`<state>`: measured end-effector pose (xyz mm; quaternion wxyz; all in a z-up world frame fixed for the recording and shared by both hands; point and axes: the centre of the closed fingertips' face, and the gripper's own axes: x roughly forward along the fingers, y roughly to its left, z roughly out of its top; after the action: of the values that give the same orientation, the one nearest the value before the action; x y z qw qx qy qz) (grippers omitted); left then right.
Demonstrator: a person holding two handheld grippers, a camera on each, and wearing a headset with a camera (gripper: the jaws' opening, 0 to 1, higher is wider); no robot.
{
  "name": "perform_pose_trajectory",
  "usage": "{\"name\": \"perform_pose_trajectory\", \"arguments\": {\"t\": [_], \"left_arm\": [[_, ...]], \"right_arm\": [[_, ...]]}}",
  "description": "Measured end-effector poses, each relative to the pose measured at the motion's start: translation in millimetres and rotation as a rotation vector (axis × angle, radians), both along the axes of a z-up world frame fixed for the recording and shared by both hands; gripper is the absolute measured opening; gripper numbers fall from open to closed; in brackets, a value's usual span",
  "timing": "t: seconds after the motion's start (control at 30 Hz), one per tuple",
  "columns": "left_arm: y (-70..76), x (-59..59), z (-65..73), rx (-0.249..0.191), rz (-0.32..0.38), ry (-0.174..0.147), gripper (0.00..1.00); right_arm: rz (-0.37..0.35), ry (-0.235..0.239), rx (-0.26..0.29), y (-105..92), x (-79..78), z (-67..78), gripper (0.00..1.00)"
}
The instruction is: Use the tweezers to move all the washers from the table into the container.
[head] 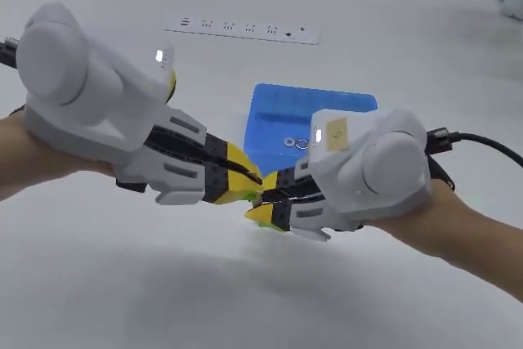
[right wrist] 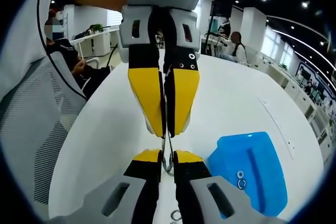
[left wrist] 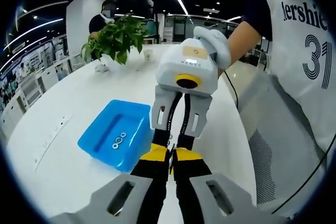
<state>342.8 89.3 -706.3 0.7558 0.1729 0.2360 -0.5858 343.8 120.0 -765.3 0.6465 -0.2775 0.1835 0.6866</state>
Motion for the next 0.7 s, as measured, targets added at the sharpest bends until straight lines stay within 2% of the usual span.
{"name": "perform_pose_trajectory", "arguments": {"t": [0.1, 0.23, 0.37, 0.53, 0.7], "left_arm": [[-4.0, 0.5, 7.3, 0.002, -0.010, -0.008, 0.06], [-8.5, 3.8, 18.4, 0.007, -0.020, -0.029, 0.06], [-10.3, 10.7, 28.8, 0.001, -0.026, -0.055, 0.06], [-13.7, 17.8, 38.1, -0.004, -0.038, -0.066, 0.06], [-21.3, 26.1, 48.8, 0.015, -0.069, -0.109, 0.06]], "right_arm": [[0.008, -0.014, -0.008, -2.2, 0.5, 5.9, 0.10], [-0.002, -0.028, 0.006, -6.1, 6.8, 17.9, 0.10], [-0.023, -0.036, 0.028, -8.3, 15.7, 27.6, 0.10], [-0.036, -0.050, 0.039, -11.1, 23.2, 36.6, 0.10], [-0.057, -0.083, 0.047, -16.5, 35.6, 47.8, 0.10]]}}
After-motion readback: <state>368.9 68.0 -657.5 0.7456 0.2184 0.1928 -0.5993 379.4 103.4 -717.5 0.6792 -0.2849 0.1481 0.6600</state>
